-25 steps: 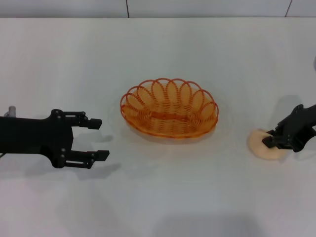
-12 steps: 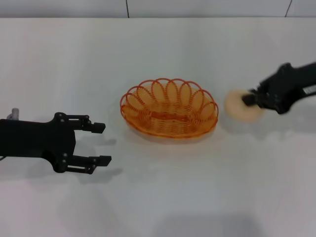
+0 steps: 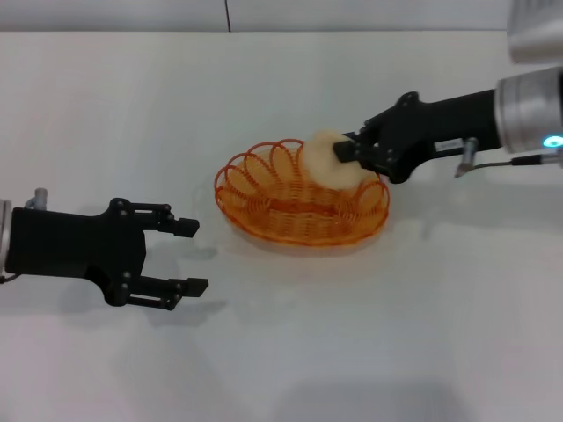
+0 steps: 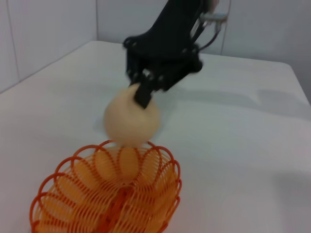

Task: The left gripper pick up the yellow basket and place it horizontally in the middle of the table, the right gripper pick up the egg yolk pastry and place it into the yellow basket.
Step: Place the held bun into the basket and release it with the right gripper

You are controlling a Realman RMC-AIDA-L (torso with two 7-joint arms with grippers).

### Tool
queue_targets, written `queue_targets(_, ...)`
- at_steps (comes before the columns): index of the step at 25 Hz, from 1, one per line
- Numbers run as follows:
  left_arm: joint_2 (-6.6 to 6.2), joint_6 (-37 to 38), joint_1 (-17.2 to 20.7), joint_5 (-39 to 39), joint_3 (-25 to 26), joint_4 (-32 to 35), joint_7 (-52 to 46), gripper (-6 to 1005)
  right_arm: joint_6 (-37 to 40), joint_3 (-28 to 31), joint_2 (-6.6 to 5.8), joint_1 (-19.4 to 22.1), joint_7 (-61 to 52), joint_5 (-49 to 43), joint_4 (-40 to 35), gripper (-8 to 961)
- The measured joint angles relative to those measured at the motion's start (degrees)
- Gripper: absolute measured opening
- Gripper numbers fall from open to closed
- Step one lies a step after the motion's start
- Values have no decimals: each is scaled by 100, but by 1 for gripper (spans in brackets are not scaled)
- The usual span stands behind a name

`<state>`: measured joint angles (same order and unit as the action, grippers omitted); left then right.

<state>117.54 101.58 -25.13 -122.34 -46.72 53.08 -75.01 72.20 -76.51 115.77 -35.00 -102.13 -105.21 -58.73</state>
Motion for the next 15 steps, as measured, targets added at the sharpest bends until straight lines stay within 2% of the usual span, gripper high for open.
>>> queue_targets(4, 9, -12, -26, 0, -47, -7, -1, 757, -531, -426, 9, -1, 181, 339, 241, 35)
queue_targets(15, 23, -16, -36, 0, -58, -8, 28, 758, -905, -1004, 18, 20, 657, 1160, 558, 191)
